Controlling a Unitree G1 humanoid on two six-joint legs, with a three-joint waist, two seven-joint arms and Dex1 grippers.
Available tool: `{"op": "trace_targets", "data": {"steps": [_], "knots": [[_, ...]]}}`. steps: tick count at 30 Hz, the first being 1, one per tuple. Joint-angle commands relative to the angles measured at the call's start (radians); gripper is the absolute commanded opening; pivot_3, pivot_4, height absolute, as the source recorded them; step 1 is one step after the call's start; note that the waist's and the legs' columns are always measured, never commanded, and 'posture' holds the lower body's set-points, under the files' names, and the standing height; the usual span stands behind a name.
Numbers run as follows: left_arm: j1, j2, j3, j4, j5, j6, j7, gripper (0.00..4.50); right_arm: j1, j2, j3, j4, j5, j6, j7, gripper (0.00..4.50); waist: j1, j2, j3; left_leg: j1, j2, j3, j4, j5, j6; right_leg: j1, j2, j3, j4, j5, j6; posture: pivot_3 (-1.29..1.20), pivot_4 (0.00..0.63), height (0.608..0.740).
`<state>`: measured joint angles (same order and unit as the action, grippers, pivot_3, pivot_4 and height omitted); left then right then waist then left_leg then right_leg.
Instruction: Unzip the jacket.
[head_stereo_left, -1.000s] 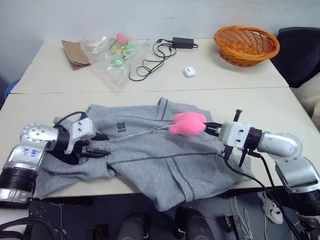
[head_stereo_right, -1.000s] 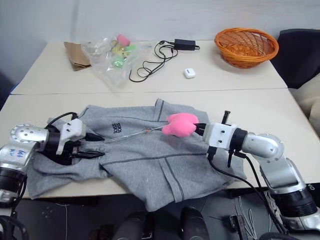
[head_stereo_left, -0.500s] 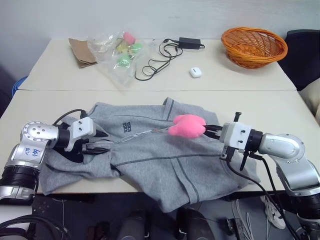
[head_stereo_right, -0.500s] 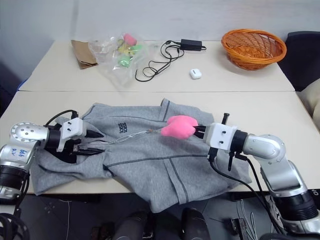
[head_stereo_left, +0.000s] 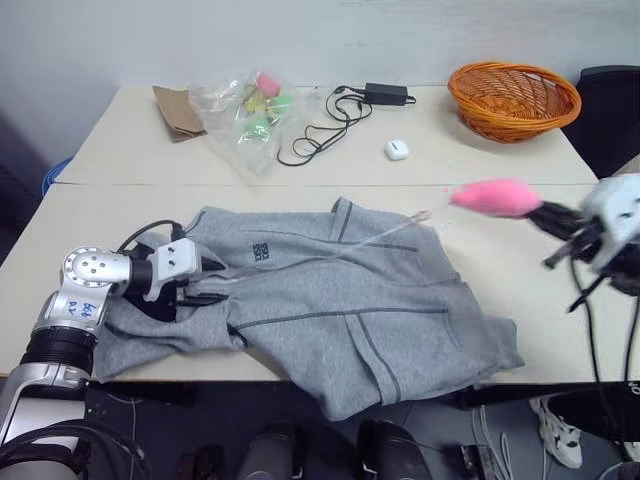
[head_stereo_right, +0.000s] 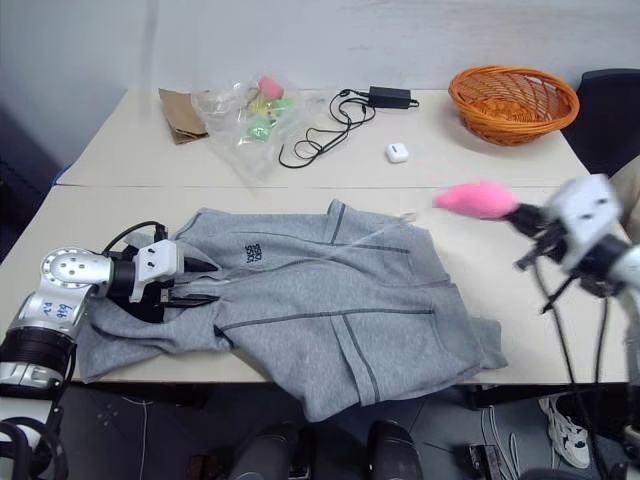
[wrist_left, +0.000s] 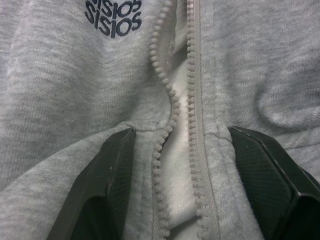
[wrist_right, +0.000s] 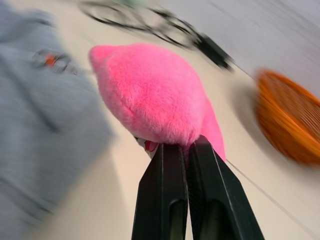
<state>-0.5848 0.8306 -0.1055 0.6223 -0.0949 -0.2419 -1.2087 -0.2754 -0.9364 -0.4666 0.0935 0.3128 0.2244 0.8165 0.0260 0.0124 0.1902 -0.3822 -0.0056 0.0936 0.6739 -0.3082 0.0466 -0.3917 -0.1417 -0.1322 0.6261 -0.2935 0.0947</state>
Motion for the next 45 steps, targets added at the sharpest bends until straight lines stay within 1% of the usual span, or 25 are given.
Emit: {"op": "trace_targets", "data": {"steps": [1,4,8,11,13,17,20,23,26,28,30,32,35,37,39,40,42,43,45], "knots": [[0.033,0.014,-0.03,0.079,0.086,0.011,0.037,3.1,-0.078,-0.087,-0.116,0.233,-0.018,-0.016,-0.089,0.02,-0.004,0.003,-0.002,0.002,0.0,0.001,-0.002,0.0,0.0,0.0,0.0,0.0,0.0,0.0,0.0,0.0,0.15,0.74],[0.031,0.01,-0.025,0.084,0.078,0.012,0.033,3.1,-0.176,-0.162,-0.137,0.485,-0.034,-0.057,-0.152,0.02,-0.006,0.006,-0.003,0.012,-0.001,0.01,-0.01,0.001,0.001,0.002,-0.001,0.001,-0.001,0.0,0.0,0.0,0.15,0.74],[0.03,0.009,-0.022,0.088,0.081,0.008,0.043,3.1,-0.302,-0.235,-0.108,0.718,-0.06,-0.126,-0.186,0.02,-0.011,0.008,-0.005,0.012,-0.001,0.013,-0.011,0.001,0.0,0.0,-0.002,0.004,-0.001,0.0,0.0,0.0,0.15,0.74],[0.033,0.011,-0.017,0.088,0.08,0.007,0.051,3.1,-0.406,-0.254,-0.083,0.838,-0.069,-0.162,-0.208,0.02,-0.014,0.009,-0.005,0.012,-0.001,0.012,-0.011,0.001,0.0,0.0,-0.002,0.007,-0.001,0.0,0.0,0.0,0.15,0.74],[0.037,0.014,-0.015,0.086,0.079,0.004,0.052,3.1,-0.449,-0.246,-0.061,0.875,-0.075,-0.179,-0.205,0.02,-0.013,0.009,-0.005,0.012,-0.001,0.012,-0.011,0.001,0.0,0.0,-0.002,0.011,-0.001,0.0,0.0,0.0,0.15,0.74],[0.052,0.018,-0.01,0.073,0.076,0.004,0.058,3.1,-0.459,-0.156,0.02,0.82,-0.089,-0.207,-0.151,0.02,-0.016,0.009,-0.005,0.011,-0.001,0.012,-0.011,0.001,0.0,0.0,-0.002,0.011,-0.002,0.0,0.0,0.0,0.15,0.74],[0.066,0.025,-0.007,0.059,0.082,0.002,0.062,3.1,-0.482,-0.142,0.044,0.811,-0.103,-0.224,-0.173,0.02,-0.022,0.01,-0.005,0.012,0.0,0.012,-0.011,0.001,0.0,0.001,-0.002,0.011,-0.002,0.0,0.0,0.0,0.15,0.74],[0.081,0.032,0.0,0.053,0.079,0.002,0.064,3.1,-0.527,-0.193,0.031,0.914,-0.109,-0.224,-0.229,0.02,-0.024,0.015,-0.006,0.011,-0.001,0.012,-0.012,0.001,0.0,-0.001,-0.003,0.011,-0.002,0.0,0.0,0.0,0.15,0.74],[0.09,0.037,-0.001,0.054,0.086,-0.008,0.069,3.1,-0.553,-0.261,0.017,1.017,-0.117,-0.24,-0.288,0.02,-0.023,0.015,-0.006,0.011,-0.001,0.012,-0.012,0.001,0.0,-0.001,-0.002,0.011,-0.002,0.0,-0.001,0.0,0.15,0.74],[0.091,0.034,0.003,0.048,0.081,-0.004,0.073,3.1,-0.602,-0.319,-0.005,1.078,-0.107,-0.257,-0.359,0.02,-0.026,0.016,-0.006,0.011,-0.001,0.012,-0.012,0.0,0.0,0.0,-0.003,0.011,-0.003,0.0,-0.001,0.0,0.15,0.74],[0.092,0.032,0.006,0.04,0.078,0.001,0.072,3.1,-0.655,-0.348,-0.013,1.107,-0.094,-0.267,-0.379,0.02,-0.028,0.018,-0.006,0.012,-0.001,0.013,-0.012,0.0,0.0,-0.001,-0.003,0.012,-0.003,0.0,-0.001,0.0,0.15,0.74],[0.089,0.032,0.005,0.042,0.079,-0.001,0.069,3.1,-0.683,-0.336,0.002,1.108,-0.098,-0.262,-0.34,0.02,-0.031,0.02,-0.007,0.012,-0.001,0.013,-0.013,-0.001,-0.001,-0.001,-0.002,0.013,-0.003,0.0,-0.001,0.0,0.15,0.74],[0.08,0.026,0.001,0.052,0.082,-0.004,0.071,3.1,-0.66,-0.233,0.054,1.038,-0.086,-0.209,-0.168,0.02,-0.034,0.017,-0.008,0.012,0.0,0.013,-0.014,-0.001,-0.002,0.0,-0.002,0.013,-0.004,-0.001,-0.001,0.0,0.15,0.74],[0.075,0.019,0.0,0.05,0.079,0.0,0.07,3.1,-0.612,-0.15,0.065,0.92,-0.034,-0.128,-0.051,0.02,-0.04,0.015,-0.009,0.013,0.0,0.013,-0.014,-0.001,-0.001,0.0,-0.001,0.013,-0.004,0.0,-0.001,0.0,0.15,0.74],[0.077,0.011,0.006,0.026,0.061,0.021,0.061,3.1,-0.522,-0.067,0.072,0.715,0.042,-0.013,0.019,0.02,-0.038,0.015,-0.009,0.013,0.001,0.013,-0.014,-0.001,-0.001,0.001,-0.001,0.012,-0.003,0.0,-0.001,0.0,0.15,0.74],[0.078,0.009,0.009,0.017,0.055,0.029,0.058,3.1,-0.486,-0.045,0.068,0.639,0.065,0.03,0.029,0.02,-0.036,0.016,-0.009,0.013,0.001,0.012,-0.014,-0.001,-0.001,0.0,-0.001,0.012,-0.002,0.0,-0.001,0.0,0.15,0.74],[0.089,0.004,0.03,-0.043,0.002,0.106,0.025,3.1,-0.351,0.016,0.099,0.369,0.142,0.161,0.079,0.02,-0.024,0.019,-0.009,0.01,0.0,0.012,-0.014,0.0,-0.001,-0.002,-0.002,0.011,0.0,0.0,-0.001,0.0,0.15,0.74],[0.097,0.007,0.046,-0.085,-0.036,0.162,0.002,3.1,-0.285,0.033,0.13,0.23,0.176,0.233,0.094,0.02,-0.022,0.019,-0.009,0.009,0.0,0.012,-0.013,0.0,0.0,-0.002,-0.001,0.011,0.001,0.0,-0.001,0.0,0.15,0.74],[0.115,0.017,0.075,-0.161,-0.101,0.264,-0.038,3.1,-0.197,0.04,0.161,0.066,0.215,0.326,0.119,0.02,-0.021,0.017,-0.008,0.004,0.0,0.011,-0.012,-0.001,0.0,-0.004,-0.001,0.01,0.0,0.0,-0.001,0.0,0.15,0.74]]}}
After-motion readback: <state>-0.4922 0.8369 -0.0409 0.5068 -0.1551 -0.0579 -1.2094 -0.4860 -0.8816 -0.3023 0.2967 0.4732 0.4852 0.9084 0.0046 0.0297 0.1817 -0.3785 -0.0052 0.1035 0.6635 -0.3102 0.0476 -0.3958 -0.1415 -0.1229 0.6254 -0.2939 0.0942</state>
